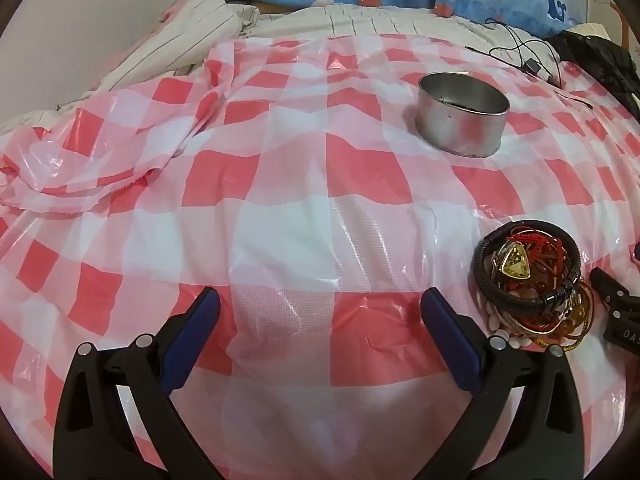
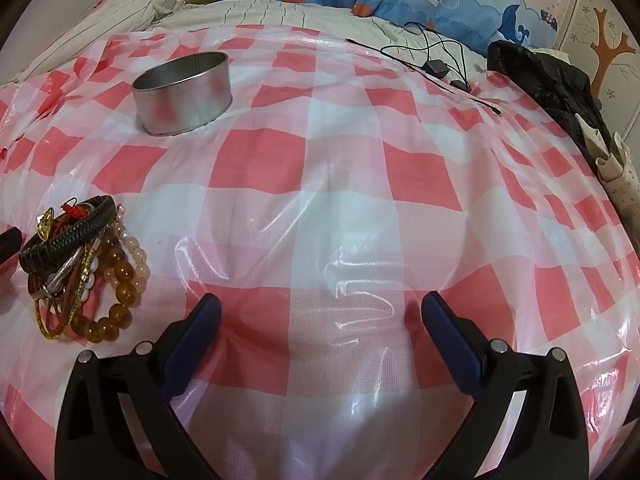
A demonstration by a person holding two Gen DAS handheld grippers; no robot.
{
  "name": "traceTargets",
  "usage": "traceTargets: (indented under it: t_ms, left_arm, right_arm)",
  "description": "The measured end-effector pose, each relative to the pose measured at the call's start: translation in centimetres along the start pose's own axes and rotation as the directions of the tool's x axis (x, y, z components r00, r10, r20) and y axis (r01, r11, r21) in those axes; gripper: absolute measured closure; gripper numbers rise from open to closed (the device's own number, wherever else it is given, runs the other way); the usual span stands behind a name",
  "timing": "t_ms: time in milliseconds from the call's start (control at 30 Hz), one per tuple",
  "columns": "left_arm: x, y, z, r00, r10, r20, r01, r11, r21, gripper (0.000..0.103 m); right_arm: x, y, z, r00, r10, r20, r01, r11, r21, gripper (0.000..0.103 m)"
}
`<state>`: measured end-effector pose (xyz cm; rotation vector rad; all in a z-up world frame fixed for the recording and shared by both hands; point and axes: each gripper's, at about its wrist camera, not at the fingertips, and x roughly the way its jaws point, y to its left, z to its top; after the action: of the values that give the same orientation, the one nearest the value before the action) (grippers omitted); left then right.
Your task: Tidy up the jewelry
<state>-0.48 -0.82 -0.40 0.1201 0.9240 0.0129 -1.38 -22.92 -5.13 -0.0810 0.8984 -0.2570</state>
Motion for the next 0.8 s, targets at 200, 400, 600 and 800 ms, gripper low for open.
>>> traceTargets:
  t_ms: [200, 400, 600, 800]
  left_arm:
    - [0.0, -0.5, -0.4, 1.0, 0.003, -0.002, -0.003, 1.0, 0.023, 0.006]
    - [-0.3, -0.5, -0.3, 1.0, 0.0, 0.008, 0.0, 1.0, 0.027, 0.006]
    - [-1.1, -0.4, -0.1, 0.999, -0.009, 0.034, 0.008, 1.0, 0.026, 0.006]
    - [-1.8, -0.6, 0.0, 0.998, -0.023, 0.056, 0.02, 0.999, 0.042, 0.006]
  right_arm:
    - [0.0, 0.0, 0.0, 1.0, 0.001, 0.0, -0.001, 1.0, 0.0, 0.007]
    - [0.0, -0.3, 0.1, 1.0, 0.005, -0.001, -0.005, 1.0, 0.003, 0.007]
    - [-0.6, -0.2, 0.3, 1.0, 0.02, 0.02, -0.02, 1.0, -0.006, 0.007]
    - [-2.3, -0.1, 0.7, 0.993, 0.049, 0.107, -0.05, 0.999, 0.012, 0.007]
